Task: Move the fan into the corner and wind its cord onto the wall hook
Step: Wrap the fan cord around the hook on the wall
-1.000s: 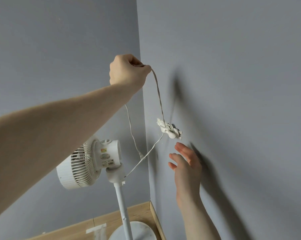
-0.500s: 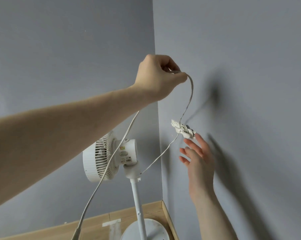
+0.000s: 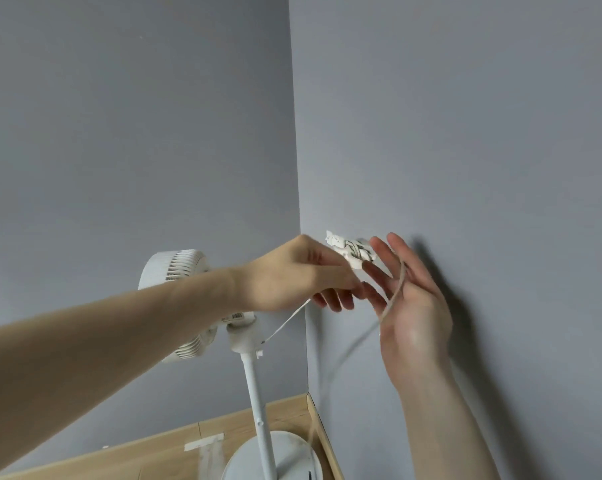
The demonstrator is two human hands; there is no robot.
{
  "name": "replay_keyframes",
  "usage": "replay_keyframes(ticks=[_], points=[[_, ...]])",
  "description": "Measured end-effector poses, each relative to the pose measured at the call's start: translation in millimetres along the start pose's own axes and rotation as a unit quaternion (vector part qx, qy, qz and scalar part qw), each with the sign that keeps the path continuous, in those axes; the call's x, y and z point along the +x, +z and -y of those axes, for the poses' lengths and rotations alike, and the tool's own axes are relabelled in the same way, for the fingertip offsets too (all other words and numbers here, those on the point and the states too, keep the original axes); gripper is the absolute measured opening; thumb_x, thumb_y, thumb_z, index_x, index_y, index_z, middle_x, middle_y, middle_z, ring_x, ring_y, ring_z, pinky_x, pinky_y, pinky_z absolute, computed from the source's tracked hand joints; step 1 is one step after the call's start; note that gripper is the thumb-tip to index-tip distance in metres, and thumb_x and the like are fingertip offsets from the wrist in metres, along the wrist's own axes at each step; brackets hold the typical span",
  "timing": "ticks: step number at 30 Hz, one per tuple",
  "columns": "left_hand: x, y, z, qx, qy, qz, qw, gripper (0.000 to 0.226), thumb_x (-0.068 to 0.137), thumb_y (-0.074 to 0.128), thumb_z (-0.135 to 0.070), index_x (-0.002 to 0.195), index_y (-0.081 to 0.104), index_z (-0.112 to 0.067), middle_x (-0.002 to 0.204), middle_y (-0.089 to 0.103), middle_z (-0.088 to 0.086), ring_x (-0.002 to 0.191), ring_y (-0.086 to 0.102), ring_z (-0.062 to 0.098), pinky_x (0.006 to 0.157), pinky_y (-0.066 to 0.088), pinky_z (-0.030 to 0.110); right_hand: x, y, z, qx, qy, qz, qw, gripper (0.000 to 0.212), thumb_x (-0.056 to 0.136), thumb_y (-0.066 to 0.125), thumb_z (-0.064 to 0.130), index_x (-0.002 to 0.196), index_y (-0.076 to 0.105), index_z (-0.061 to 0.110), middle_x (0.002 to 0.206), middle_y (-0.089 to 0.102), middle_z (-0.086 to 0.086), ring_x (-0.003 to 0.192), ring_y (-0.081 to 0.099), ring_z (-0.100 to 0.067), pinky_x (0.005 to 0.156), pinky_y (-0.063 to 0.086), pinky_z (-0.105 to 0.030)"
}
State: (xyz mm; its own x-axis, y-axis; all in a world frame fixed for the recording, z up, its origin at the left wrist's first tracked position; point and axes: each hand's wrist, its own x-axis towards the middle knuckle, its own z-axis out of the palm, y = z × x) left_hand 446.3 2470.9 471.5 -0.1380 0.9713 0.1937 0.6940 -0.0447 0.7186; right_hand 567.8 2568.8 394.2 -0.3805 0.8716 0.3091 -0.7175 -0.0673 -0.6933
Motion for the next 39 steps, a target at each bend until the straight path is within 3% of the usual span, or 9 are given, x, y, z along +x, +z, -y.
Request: replay_keyframes(ticks=[4, 8, 13, 17, 21, 25, 29, 34, 39], points=[[37.1, 0.4, 56.6, 0.094, -0.070, -0.096, 0.988, 0.033, 0.088, 0.060, -0.024, 0.119, 0.071, -0.028, 0.112, 0.074, -0.011, 0.103, 0.068, 0.012, 0.100, 0.052, 0.032, -3.0, -13.0, -19.2, -0.111, -0.060, -0.080, 0.989, 0.059, 0.090, 0.033, -0.011, 0.113, 0.075, 0.023, 0.108, 0.078, 0.009, 0.083, 0.072, -0.011, 0.071, 0.051, -0.027], [67.5, 12.4, 89.3, 0.260, -0.072, -0.101, 0.958, 0.077, 0.088, 0.059, -0.026, 0.157, 0.028, -0.036, 0.158, 0.039, -0.009, 0.136, 0.047, 0.016, 0.106, 0.040, 0.028, -4.4, -23.5, -36.1, -0.145, -0.101, -0.124, 0.976, 0.059, 0.088, 0.037, -0.011, 0.101, 0.077, 0.029, 0.107, 0.078, 0.007, 0.064, 0.053, -0.007, 0.067, 0.042, -0.023], [91.4, 28.9, 106.6, 0.293, -0.029, -0.111, 0.949, 0.091, 0.088, 0.055, -0.025, 0.162, 0.004, -0.039, 0.168, 0.017, -0.013, 0.149, 0.026, 0.021, 0.119, 0.028, 0.037, -8.2, -35.2, -59.2, -0.252, -0.132, -0.146, 0.947, 0.061, 0.092, 0.039, -0.012, 0.129, 0.068, 0.027, 0.113, 0.073, 0.019, 0.065, 0.049, -0.008, 0.069, 0.043, -0.031], [101.4, 36.6, 116.5, 0.305, 0.011, -0.154, 0.940, 0.086, 0.086, 0.054, -0.021, 0.162, 0.015, -0.035, 0.165, 0.029, -0.013, 0.151, 0.022, 0.018, 0.120, 0.027, 0.039, -10.9, -42.8, -72.2, -0.317, -0.139, -0.127, 0.930, 0.070, 0.086, 0.042, -0.015, 0.138, 0.061, 0.028, 0.119, 0.069, 0.021, 0.071, 0.053, -0.015, 0.071, 0.048, -0.030], [105.4, 34.6, 123.8, 0.300, 0.053, -0.182, 0.935, 0.082, 0.084, 0.052, -0.011, 0.159, 0.028, -0.036, 0.161, 0.036, -0.015, 0.147, 0.028, 0.015, 0.118, 0.030, 0.037, -12.3, -46.8, -83.1, -0.341, -0.072, -0.112, 0.931, 0.067, 0.086, 0.047, -0.007, 0.142, 0.057, 0.028, 0.118, 0.067, -0.001, 0.085, 0.059, -0.016, 0.076, 0.050, -0.023], [107.2, 35.6, 129.5, 0.292, 0.079, -0.186, 0.935, 0.078, 0.085, 0.049, -0.003, 0.156, 0.038, -0.033, 0.160, 0.037, -0.013, 0.144, 0.031, 0.016, 0.117, 0.031, 0.033, -11.0, -45.8, -88.9, -0.312, 0.039, -0.115, 0.942, 0.059, 0.088, 0.050, -0.002, 0.142, 0.055, 0.023, 0.096, 0.058, -0.007, 0.060, 0.052, -0.005, 0.061, 0.045, -0.012], [109.9, 36.4, 131.5, 0.274, 0.085, -0.204, 0.936, 0.080, 0.081, 0.045, 0.002, 0.153, 0.043, -0.032, 0.157, 0.041, -0.012, 0.140, 0.034, 0.017, 0.116, 0.032, 0.032, -6.6, -39.7, -96.9, -0.281, 0.099, -0.114, 0.948, 0.071, 0.075, 0.052, 0.017, 0.146, 0.050, 0.025, 0.088, 0.058, -0.006, 0.069, 0.058, -0.017, 0.070, 0.050, -0.029], [115.1, 35.8, 135.8, 0.259, 0.111, -0.216, 0.935, 0.082, 0.076, 0.037, 0.008, 0.149, 0.049, -0.027, 0.152, 0.045, -0.010, 0.134, 0.040, 0.020, 0.113, 0.036, 0.031, 9.8, -36.5, -106.0, -0.292, 0.149, -0.103, 0.939, 0.066, 0.084, 0.054, 0.014, 0.149, 0.046, 0.025, 0.112, 0.059, 0.002, 0.102, 0.063, -0.024, 0.094, 0.052, -0.040], [121.7, 30.2, 138.8, 0.187, 0.121, -0.234, 0.947, 0.081, 0.071, 0.032, 0.007, 0.138, 0.062, -0.028, 0.143, 0.053, -0.013, 0.127, 0.046, 0.014, 0.105, 0.041, 0.025, 28.3, -31.1, -119.4, -0.328, 0.169, -0.069, 0.927, 0.067, 0.092, 0.048, 0.009, 0.157, 0.034, 0.021, 0.156, 0.042, 0.000, 0.141, 0.042, -0.020, 0.114, 0.037, -0.036]])
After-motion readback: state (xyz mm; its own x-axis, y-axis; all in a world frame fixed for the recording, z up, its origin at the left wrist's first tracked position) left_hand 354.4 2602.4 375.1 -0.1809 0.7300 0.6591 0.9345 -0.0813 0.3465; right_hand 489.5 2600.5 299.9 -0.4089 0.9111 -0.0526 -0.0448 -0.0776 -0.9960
